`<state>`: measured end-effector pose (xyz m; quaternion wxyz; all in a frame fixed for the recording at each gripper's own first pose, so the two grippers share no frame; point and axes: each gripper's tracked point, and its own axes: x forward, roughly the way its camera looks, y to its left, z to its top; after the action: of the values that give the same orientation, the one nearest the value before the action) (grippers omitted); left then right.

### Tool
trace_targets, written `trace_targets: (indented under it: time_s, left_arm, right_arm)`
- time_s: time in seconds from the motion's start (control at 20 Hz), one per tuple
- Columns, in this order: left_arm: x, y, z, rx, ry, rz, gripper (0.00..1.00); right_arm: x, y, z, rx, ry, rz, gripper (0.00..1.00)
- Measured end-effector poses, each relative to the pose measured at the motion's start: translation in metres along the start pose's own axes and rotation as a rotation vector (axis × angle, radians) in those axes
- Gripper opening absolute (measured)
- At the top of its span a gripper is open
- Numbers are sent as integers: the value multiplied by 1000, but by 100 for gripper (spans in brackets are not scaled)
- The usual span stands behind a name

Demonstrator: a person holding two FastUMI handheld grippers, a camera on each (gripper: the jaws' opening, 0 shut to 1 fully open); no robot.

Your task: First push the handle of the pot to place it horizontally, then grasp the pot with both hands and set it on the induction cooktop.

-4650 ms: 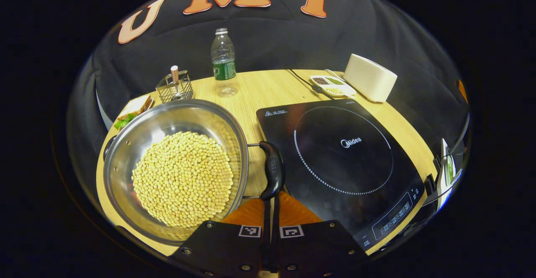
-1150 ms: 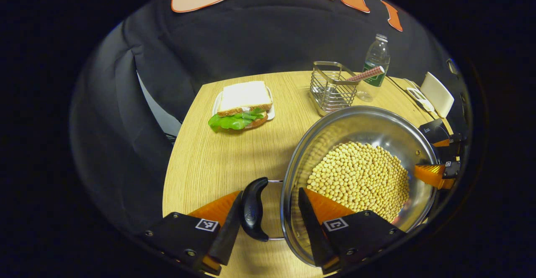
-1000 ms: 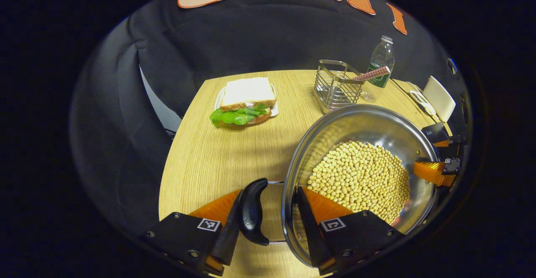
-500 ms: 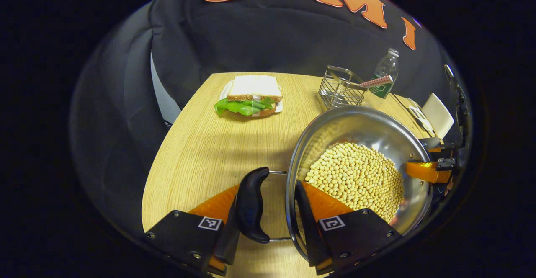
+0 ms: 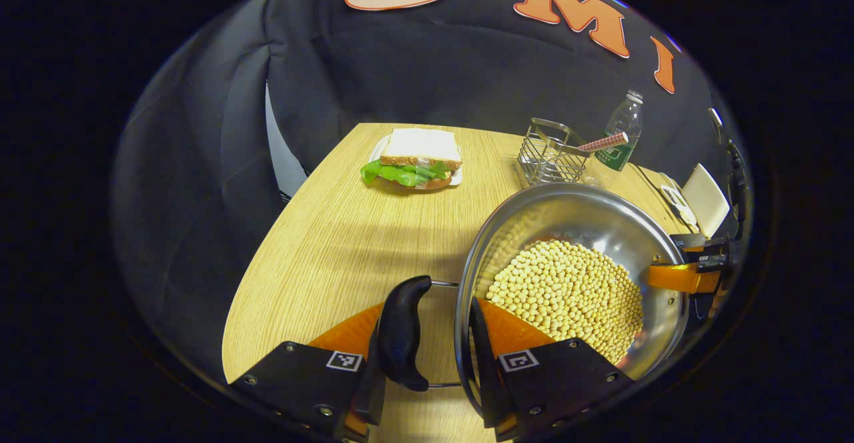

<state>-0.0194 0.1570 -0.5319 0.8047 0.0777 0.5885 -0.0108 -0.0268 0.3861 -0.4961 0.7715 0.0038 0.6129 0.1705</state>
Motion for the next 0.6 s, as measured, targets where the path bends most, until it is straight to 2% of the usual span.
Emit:
trace_targets:
  time_s: [0.2, 0.25, 0.3, 0.35, 0.5, 0.55, 0.6]
  left_arm:
    - [-7, -3, 2, -16, -11, 19, 57]
    - [-11, -3, 4, -11, -26, 25, 53]
    - [-14, -1, 8, -6, -38, 30, 61]
    - [-17, 0, 9, 0, -57, 35, 57]
    - [-23, 1, 15, 28, -92, 45, 57]
    - [-26, 2, 17, 30, -100, 46, 52]
    - [-27, 1, 19, 30, -105, 44, 57]
  right_arm:
    - [-10, -3, 1, -6, -10, 11, 53]
    - [-15, -5, 3, 1, -16, 15, 53]
    - [-20, -6, 6, 7, -26, 19, 53]
    - [-25, -9, 9, 12, -38, 23, 53]
    - [-52, -18, 17, 20, -72, 27, 53]
    - [-59, -22, 19, 22, -81, 27, 53]
    - [-66, -27, 19, 20, -92, 24, 53]
